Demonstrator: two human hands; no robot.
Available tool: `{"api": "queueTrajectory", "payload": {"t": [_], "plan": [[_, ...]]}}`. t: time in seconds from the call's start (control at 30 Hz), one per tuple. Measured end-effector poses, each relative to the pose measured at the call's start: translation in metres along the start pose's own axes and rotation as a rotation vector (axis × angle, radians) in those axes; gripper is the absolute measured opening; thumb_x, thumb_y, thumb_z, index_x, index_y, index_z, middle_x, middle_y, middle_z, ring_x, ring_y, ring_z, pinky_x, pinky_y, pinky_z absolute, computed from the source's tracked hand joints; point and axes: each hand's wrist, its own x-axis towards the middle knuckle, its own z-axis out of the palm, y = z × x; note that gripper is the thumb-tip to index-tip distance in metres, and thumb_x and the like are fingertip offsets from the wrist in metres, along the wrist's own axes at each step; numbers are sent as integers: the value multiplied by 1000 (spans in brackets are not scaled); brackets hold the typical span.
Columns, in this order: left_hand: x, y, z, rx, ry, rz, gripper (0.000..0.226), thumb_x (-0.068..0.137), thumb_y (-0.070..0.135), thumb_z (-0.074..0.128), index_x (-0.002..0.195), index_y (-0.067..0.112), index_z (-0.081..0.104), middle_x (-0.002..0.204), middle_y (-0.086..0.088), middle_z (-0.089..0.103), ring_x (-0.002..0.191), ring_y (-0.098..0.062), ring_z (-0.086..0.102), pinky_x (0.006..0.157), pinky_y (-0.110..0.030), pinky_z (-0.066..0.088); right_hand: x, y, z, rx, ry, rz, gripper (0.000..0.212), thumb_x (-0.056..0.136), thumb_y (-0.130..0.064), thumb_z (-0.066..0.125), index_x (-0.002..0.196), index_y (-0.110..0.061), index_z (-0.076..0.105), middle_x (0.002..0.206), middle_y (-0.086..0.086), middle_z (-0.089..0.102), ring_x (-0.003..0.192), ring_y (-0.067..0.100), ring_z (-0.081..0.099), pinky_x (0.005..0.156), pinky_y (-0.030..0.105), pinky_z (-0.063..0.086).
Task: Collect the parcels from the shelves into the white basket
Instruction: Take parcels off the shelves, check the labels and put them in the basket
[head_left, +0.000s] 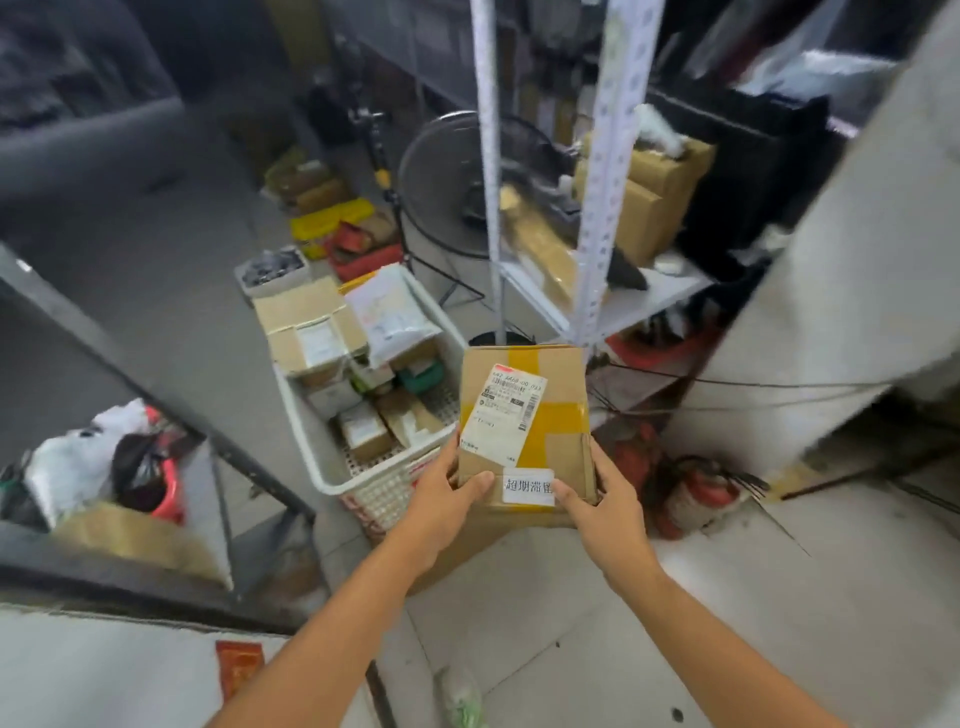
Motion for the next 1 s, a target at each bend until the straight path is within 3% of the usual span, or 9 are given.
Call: {"api": "queueTrajectory", "payload": {"t": [0.17, 0.23, 0.33, 0.4, 0.57, 0.67, 0.8, 0.9, 1.0], "plan": [[37, -8, -67, -97, 115, -3, 69, 90, 14, 64, 108, 76, 43, 122, 25, 61, 118, -10, 56, 95, -41, 52, 64, -9, 69, -38, -143, -2, 65, 83, -20, 75, 141, -33, 47, 123, -16, 64, 110, 4, 62, 96, 37, 52], [53, -13, -89, -123, 166, -20, 66, 90, 14, 65, 121, 69, 43, 118, 27, 62, 114, -6, 59, 92, -35, 54, 91, -10, 94, -55, -209, -4, 66, 83, -17, 74, 141, -32, 46, 121, -18, 65, 109, 2, 62, 94, 32, 53], [78, -17, -113, -181, 247, -57, 67, 90, 13, 64, 138, 51, 37, 124, 15, 62, 112, -10, 62, 90, -36, 55, 132, -8, 126, -76, -290, -11, 67, 83, -16, 74, 139, -37, 45, 113, -23, 67, 104, -5, 63, 88, 19, 52], [99, -20, -126, -200, 317, -67, 66, 91, 13, 63, 136, 53, 37, 124, 13, 62, 111, -10, 62, 90, -36, 55, 163, -7, 145, -109, -345, -20, 68, 82, -19, 75, 138, -42, 43, 113, -28, 64, 104, -8, 61, 88, 15, 50], [152, -38, -148, -213, 443, -74, 65, 91, 12, 62, 139, 48, 36, 127, 14, 60, 116, -9, 59, 98, -40, 51, 238, 7, 188, -170, -518, -20, 68, 84, -20, 73, 144, -31, 41, 133, -14, 58, 120, 0, 54, 103, 29, 46], [182, -58, -161, -222, 489, -88, 68, 91, 10, 62, 143, 42, 34, 132, 12, 57, 122, -10, 54, 103, -41, 46, 276, 24, 214, -205, -596, -11, 69, 85, -17, 72, 145, -27, 40, 128, -17, 60, 114, -7, 56, 97, 16, 46], [215, -97, -178, -275, 545, -132, 68, 90, 7, 63, 143, 39, 35, 135, 11, 55, 125, -10, 52, 106, -42, 43, 311, 54, 249, -251, -672, -7, 68, 84, -20, 73, 144, -28, 42, 132, -15, 58, 118, -2, 55, 100, 23, 46], [232, -135, -195, -348, 566, -194, 69, 89, 9, 64, 142, 42, 35, 135, 10, 56, 125, -12, 52, 106, -45, 43, 326, 80, 277, -255, -726, 1, 64, 84, -20, 74, 140, -32, 45, 124, -22, 60, 110, -7, 58, 88, 11, 48], [248, -168, -210, -393, 568, -249, 72, 88, 8, 66, 144, 39, 33, 135, 9, 56, 125, -12, 52, 106, -45, 43, 333, 106, 299, -254, -727, 39, 60, 84, -16, 74, 133, -38, 47, 121, -24, 62, 108, -7, 60, 85, 11, 49]]}}
